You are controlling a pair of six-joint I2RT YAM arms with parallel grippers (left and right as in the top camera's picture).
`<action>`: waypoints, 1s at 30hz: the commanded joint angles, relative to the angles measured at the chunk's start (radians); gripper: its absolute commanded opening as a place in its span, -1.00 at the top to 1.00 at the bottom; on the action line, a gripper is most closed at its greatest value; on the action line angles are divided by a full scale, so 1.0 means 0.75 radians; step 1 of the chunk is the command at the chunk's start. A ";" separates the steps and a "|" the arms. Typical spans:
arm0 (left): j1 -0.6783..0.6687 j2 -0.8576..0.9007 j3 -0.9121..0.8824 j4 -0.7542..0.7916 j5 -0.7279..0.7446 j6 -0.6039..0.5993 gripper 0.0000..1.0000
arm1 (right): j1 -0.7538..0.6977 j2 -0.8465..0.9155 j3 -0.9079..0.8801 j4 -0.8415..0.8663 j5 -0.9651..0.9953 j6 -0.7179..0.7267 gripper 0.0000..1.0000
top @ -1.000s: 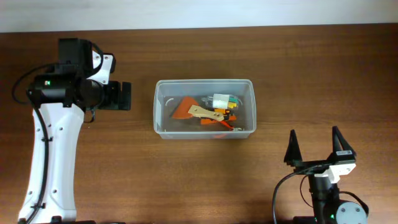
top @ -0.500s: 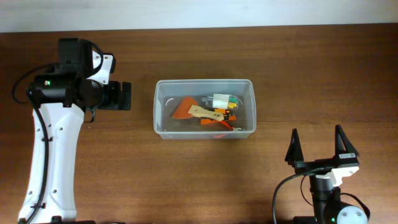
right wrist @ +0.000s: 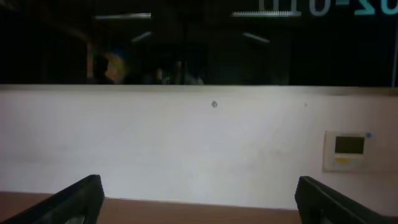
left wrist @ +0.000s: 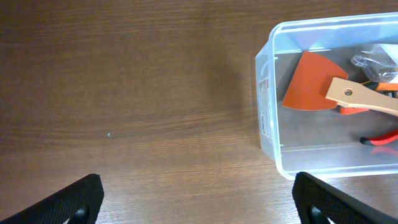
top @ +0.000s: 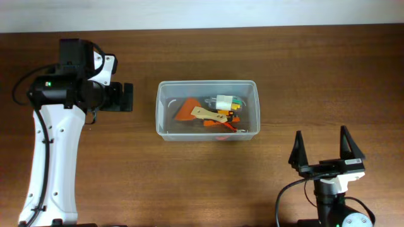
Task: Pack container
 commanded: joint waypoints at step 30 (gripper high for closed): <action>0.003 0.000 0.023 -0.001 -0.005 0.003 -0.98 | 0.010 -0.016 -0.224 -0.173 0.028 -0.009 -0.97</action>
